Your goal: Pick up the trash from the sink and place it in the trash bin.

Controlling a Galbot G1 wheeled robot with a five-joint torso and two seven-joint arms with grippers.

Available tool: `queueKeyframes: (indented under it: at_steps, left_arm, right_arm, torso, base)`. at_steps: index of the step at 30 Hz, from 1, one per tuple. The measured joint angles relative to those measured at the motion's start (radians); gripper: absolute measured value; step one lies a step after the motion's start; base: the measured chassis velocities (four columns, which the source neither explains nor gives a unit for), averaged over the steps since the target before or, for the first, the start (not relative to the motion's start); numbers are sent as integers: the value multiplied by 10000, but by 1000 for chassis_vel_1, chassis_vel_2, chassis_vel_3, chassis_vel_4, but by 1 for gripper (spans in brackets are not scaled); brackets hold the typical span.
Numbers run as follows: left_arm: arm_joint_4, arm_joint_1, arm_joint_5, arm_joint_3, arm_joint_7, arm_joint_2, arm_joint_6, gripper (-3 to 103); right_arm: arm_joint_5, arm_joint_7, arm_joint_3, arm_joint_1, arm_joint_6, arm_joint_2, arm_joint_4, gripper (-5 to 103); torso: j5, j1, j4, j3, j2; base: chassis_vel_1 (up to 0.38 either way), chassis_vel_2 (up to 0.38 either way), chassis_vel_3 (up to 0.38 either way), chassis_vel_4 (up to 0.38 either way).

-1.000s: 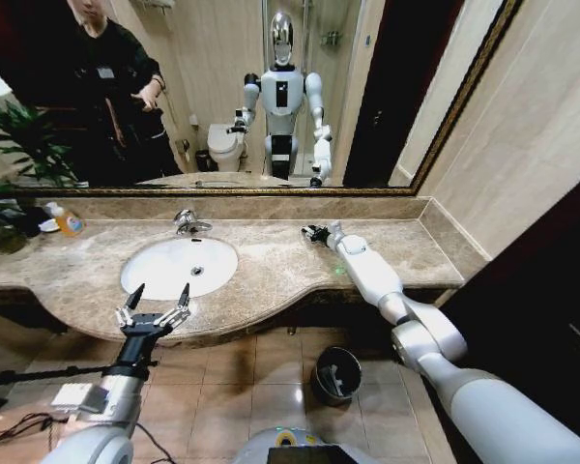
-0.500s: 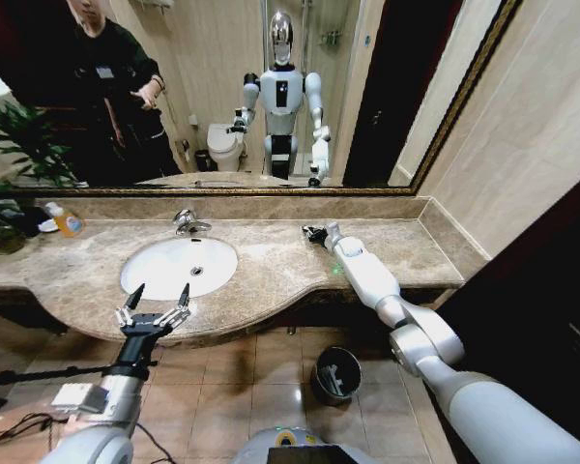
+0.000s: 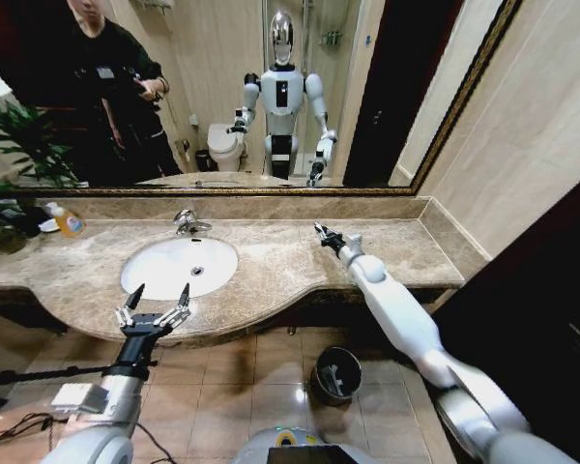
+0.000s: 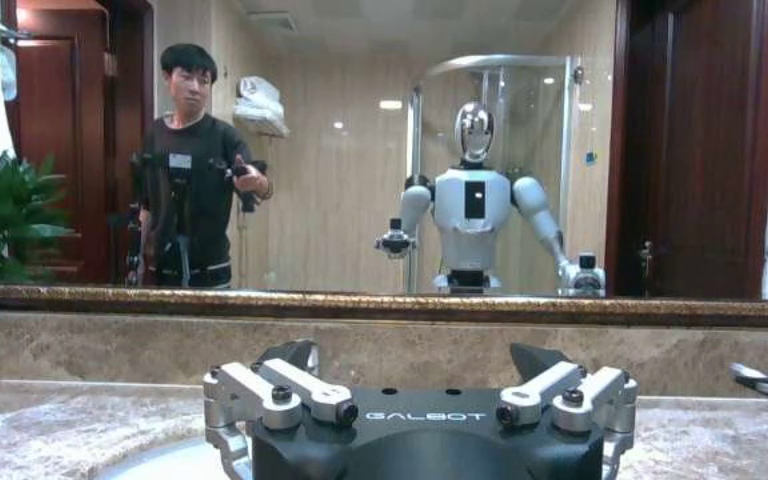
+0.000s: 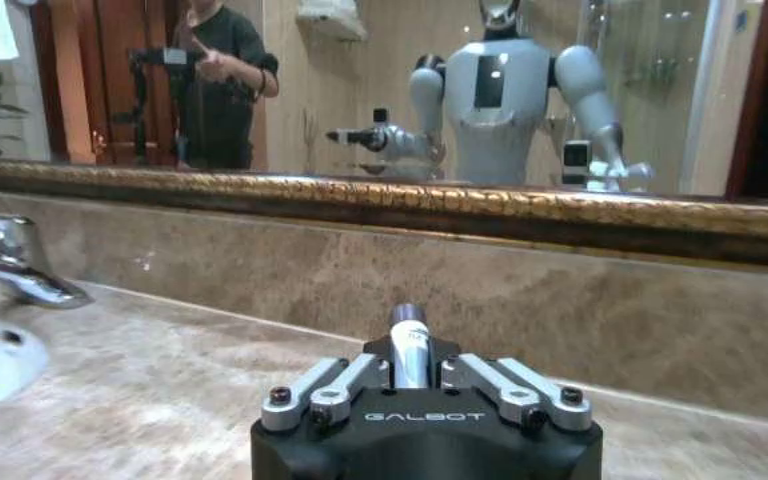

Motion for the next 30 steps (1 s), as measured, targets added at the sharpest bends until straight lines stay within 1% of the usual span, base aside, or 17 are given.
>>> queueKeyframes:
  at_steps: [1,3,5,7,8,10,12,13,16,17,19,22,24,25,28,29,30]
  left_arm:
    - [0,0,0,0,0,0,0,100]
    - [0,1,0,0,-2,0,0,100]
    - [0,0,0,-1,-4,0,0,100]
    - [0,0,0,0,-3,-1,0,100]
    - [0,0,0,-1,-4,-2,0,100]
    - [1,0,0,0,-3,0,0,100]
    - [0,0,0,1,1,1,0,100]
    - [0,0,0,1,1,1,0,100]
    - [0,0,0,0,-3,0,0,100]
    - [0,0,0,0,-3,0,0,100]
    - [0,0,0,0,-2,0,0,100]
    - [0,0,0,-1,-3,0,0,100]
    - [0,0,0,0,-3,0,0,100]
    - [0,0,0,0,-3,0,0,100]
    - [0,0,0,0,-3,0,0,100]
    - [0,0,0,0,-3,0,0,100]
    - [0,0,0,0,-3,0,0,100]
  right_arm:
    - [0,0,0,0,0,0,0,15]
    - [214,81,501,-1311,-55,-413,1203,15]
    - [250,110,577,-1582,-55,-485,1421,15]
    - [294,154,836,-2554,2,-659,2151,15]
    - [292,186,977,-2929,50,-706,2419,14]
    - [287,208,1048,-3097,63,-723,2549,14]
    - [232,245,1603,-4138,142,-729,3261,14]
    - [232,245,1603,-4138,142,-729,3261,14]
    - [-40,-253,2639,-5972,401,-524,4064,14]
    - [-40,-253,2639,-5972,401,-524,4064,14]
    - [-326,-628,3100,-6951,736,-332,4249,14]
    - [-726,-867,3389,-7907,1398,-43,4160,14]
    - [-846,-951,3425,-8089,1547,36,4024,14]
    - [-1124,-1105,3439,-8312,1847,262,3492,14]
    - [-1249,-1195,3294,-8234,2045,548,2436,14]
    - [-1249,-1195,3294,-8234,2045,548,2436,14]
    - [-1218,-1208,3182,-8088,2047,681,1804,14]
  torso:
    - [0,0,0,0,0]
    - [1,0,-6,0,0]
    - [1,-1,-7,0,0]
    - [3,-1,-2,0,0]
    - [2,-1,-1,0,0]
    - [2,-1,-1,0,0]
    - [0,0,0,1,0]
    - [0,0,0,1,0]
    - [-1,-1,-2,0,1]
    - [-1,-1,-2,0,1]
    - [-2,-1,-3,0,1]
    - [-2,-2,-2,0,1]
    - [-4,-1,-3,0,1]
    - [-2,-1,-3,1,1]
    - [1,0,-1,1,1]
    - [1,0,-1,1,1]
    - [0,0,-2,1,1]
  base:
    - [0,0,0,0]
    - [0,0,0,0]
    - [0,0,0,0]
    - [0,0,0,0]
    - [0,0,0,0]
    - [0,0,0,0]
    - [0,0,0,0]
    - [0,0,0,0]
    - [0,0,0,0]
    - [0,0,0,0]
    - [0,0,0,0]
    - [0,0,0,0]
    - [0,0,0,0]
    - [0,0,0,0]
    - [0,0,0,0]
    - [0,0,0,0]
    - [0,0,0,0]
